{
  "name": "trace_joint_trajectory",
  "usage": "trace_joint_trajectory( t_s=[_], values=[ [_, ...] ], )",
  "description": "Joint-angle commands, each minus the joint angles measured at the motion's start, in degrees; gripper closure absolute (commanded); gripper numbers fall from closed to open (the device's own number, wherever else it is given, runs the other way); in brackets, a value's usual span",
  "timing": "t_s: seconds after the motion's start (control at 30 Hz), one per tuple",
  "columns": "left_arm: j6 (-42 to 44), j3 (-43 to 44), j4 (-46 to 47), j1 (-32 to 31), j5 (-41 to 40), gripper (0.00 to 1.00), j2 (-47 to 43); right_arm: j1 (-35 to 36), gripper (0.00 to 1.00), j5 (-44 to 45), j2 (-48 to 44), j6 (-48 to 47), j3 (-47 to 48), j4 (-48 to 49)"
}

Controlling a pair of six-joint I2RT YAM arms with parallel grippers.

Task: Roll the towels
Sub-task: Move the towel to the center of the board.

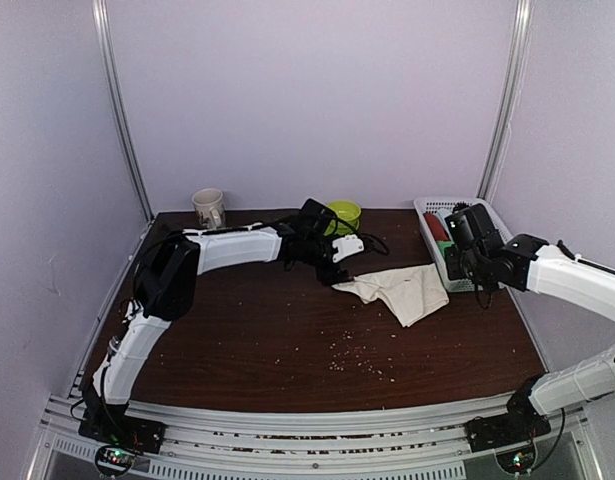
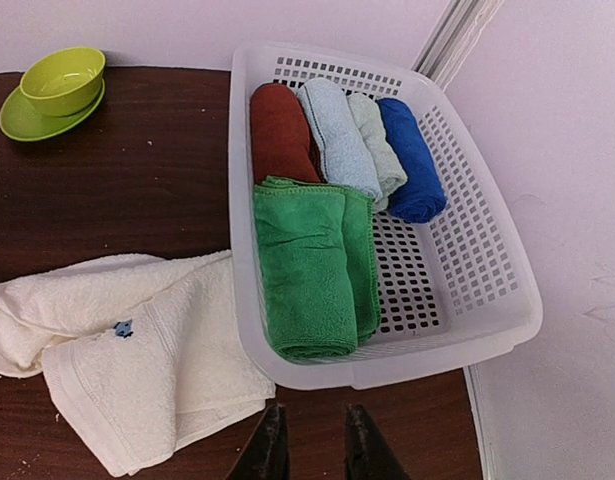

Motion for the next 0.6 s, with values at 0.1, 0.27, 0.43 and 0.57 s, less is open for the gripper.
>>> trace_joint_trajectory(
  t_s=[0.1,0.27,0.43,0.57],
  values=[
    [1.6,1.2,1.3,-0.1,-2.0,0.36,4.4,2.5,0.79,-0.6,-1.5,1.8,-0.6,0.9],
    [2.1,2.2,1.4,-0.4,-2.2,0.62,5.7,4.1,0.79,-0.4,-1.1,1.9,-0.1,1.2],
    [2.0,2.8,1.2,-0.7,-2.1,0.98,5.7,4.8,0.80,-0.8,0.1,1.4,-0.7,1.6],
    [1.1,3.1,-0.4,-0.7,-3.1,1.00,2.7,5.3,0.82,-4.8,0.6,-2.6,-1.8,3.9]
  ],
)
